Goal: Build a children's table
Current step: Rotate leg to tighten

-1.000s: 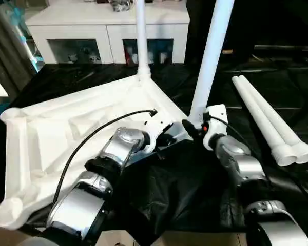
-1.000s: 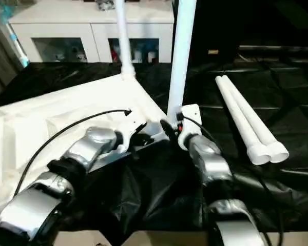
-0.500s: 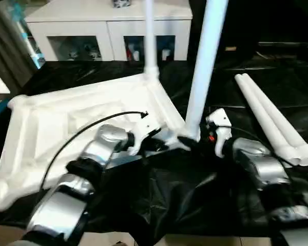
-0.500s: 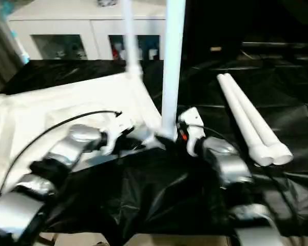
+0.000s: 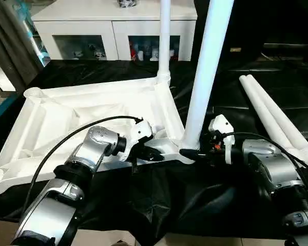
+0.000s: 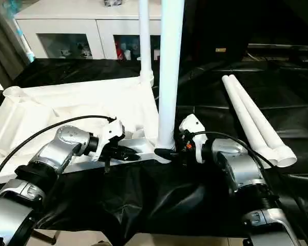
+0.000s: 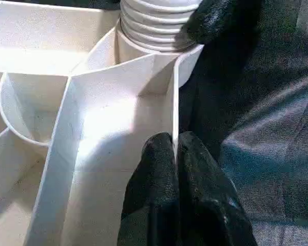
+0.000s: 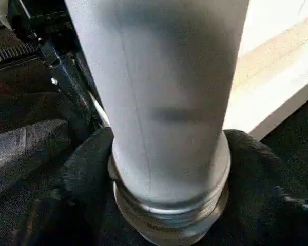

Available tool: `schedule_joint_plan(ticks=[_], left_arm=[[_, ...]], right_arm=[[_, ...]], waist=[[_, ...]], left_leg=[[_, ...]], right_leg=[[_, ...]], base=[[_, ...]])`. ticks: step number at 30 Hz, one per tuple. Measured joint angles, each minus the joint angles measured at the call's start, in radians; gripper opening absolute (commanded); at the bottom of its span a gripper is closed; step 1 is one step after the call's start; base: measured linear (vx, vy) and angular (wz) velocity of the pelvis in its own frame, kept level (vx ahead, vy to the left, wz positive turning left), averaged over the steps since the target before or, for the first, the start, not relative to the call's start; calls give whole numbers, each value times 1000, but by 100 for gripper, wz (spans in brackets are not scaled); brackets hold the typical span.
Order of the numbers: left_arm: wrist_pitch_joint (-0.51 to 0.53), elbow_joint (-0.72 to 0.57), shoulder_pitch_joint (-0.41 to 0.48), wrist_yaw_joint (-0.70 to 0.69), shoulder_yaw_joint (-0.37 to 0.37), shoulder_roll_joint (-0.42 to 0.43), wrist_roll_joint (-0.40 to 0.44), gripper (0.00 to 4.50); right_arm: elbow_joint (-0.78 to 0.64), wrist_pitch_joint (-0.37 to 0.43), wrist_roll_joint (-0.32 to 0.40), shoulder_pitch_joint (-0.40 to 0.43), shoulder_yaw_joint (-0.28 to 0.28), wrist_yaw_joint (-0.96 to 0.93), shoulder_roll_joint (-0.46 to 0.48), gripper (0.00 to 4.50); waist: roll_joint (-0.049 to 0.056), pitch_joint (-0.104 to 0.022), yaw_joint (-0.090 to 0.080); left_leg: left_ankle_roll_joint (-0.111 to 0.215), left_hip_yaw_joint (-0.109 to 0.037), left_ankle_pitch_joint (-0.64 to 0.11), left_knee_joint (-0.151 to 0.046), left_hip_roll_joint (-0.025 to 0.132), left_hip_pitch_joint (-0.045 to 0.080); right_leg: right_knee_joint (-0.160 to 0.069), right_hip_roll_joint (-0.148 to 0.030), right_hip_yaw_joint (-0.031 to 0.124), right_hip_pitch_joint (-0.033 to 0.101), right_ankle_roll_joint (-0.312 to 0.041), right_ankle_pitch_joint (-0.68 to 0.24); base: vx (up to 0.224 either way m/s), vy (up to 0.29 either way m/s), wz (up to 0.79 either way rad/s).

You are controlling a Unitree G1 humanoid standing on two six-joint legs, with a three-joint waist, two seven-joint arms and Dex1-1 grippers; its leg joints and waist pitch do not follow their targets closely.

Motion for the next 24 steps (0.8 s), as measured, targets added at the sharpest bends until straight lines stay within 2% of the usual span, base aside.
schedule_joint_plan(ticks=[4, 8, 12, 17, 18, 19, 21, 24], left_arm=[[2, -4, 2, 28, 2, -5, 3, 0], [15, 59, -33, 173, 15, -51, 23, 0], [51, 145, -96, 367, 37, -142, 47, 0], [87, 210, -145, 509, 56, -215, 49, 0], [88, 214, -147, 513, 60, -225, 49, 0], [88, 216, -147, 513, 62, -225, 49, 0], [82, 220, -148, 513, 63, -224, 49, 0], [70, 223, -148, 492, 62, -213, 50, 0]], right_arm=[[-3, 2, -2, 3, -4, -43, 20, 281], [71, -32, -33, -15, -47, -259, 105, 275], [165, -35, -53, -71, -117, -525, 206, 274], [229, -34, -65, -124, -156, -721, 279, 274], [237, -38, -65, -130, -159, -733, 287, 309], [246, -42, -65, -134, -161, -736, 291, 309], [249, -44, -63, -136, -167, -734, 296, 346], [246, -42, -59, -135, -168, -692, 293, 365]], waist=[[0, 0, -1], [-1, 0, -11], [-1, 0, -30], [1, -1, -32], [2, -2, -33], [2, -2, -33], [2, -2, -34], [1, -1, -36]], left_leg=[[1, 0, 1, 0, 0, 0], [-2, 1, -1, 1, 0, 2], [-2, 1, -1, 3, -1, 2], [-2, 0, -1, 2, -2, 2], [-2, 0, -1, 1, -2, 2], [-2, 0, -1, 1, -2, 2], [-2, 0, -1, 1, -2, 2], [-2, 0, -1, 1, -2, 2]], right_leg=[[0, 0, 0, 0, 0, 0], [2, 0, 1, 0, 0, 1], [1, 0, 3, 2, 0, 1], [1, 0, 2, 2, -1, 1], [1, 0, 2, 2, -1, 1], [1, 0, 2, 2, -1, 1], [1, 0, 2, 2, -1, 1], [0, 0, 2, 2, -1, 1]], base=[[0, 0, 0], [0, 0, 0], [0, 0, 0], [0, 0, 0], [0, 0, 0], [0, 0, 0], [0, 0, 0], [0, 0, 0]])
